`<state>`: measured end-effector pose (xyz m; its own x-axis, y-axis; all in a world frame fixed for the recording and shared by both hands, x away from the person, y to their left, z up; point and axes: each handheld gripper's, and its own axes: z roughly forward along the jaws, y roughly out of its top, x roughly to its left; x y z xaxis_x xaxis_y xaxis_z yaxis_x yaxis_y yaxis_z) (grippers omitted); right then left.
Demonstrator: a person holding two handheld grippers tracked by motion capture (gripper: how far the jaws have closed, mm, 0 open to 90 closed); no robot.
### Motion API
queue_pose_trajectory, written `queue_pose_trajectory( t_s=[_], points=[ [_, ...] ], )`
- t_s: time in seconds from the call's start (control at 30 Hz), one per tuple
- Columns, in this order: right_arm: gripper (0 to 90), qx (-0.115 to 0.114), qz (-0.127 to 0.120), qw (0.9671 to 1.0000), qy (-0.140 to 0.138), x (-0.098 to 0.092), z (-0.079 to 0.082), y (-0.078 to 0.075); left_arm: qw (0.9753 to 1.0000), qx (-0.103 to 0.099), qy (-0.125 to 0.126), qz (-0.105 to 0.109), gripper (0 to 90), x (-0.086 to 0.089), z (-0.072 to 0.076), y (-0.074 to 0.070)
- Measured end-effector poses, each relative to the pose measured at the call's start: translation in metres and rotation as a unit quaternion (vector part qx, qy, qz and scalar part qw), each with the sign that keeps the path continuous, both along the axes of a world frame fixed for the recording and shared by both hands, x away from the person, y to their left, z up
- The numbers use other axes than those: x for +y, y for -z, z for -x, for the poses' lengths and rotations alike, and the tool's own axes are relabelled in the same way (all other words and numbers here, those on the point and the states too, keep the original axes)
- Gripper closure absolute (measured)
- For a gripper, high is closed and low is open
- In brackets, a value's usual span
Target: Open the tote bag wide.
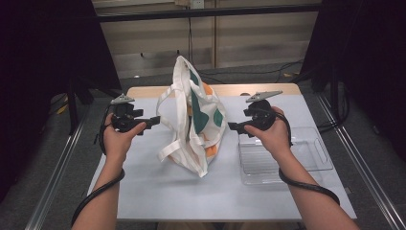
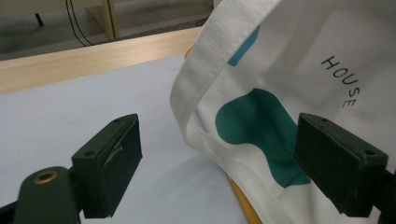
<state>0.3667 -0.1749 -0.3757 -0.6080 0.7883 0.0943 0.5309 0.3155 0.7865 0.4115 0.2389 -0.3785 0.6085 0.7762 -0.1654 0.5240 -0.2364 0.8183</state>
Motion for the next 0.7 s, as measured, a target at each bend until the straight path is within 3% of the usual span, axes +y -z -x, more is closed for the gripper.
queue_pose_trajectory(
  t_s=[0.17, 0.27, 0.7],
  points=[
    [17.4, 0.001, -0.003, 1.0, -0.001, 0.007, -0.006, 0.0, 1.0, -0.003, -0.001, -0.006, 17.8, -0.003, -0.003, -0.001],
    [18.1, -0.001, 0.0, 1.0, -0.005, 0.009, -0.008, 0.0, 1.0, -0.003, -0.002, 0.004, 20.4, -0.006, -0.005, -0.002],
    [20.2, -0.002, -0.005, 0.9999, -0.013, 0.025, -0.019, -0.008, 0.9997, -0.007, 0.01, -0.019, 26.0, -0.016, -0.014, -0.012]
  ],
)
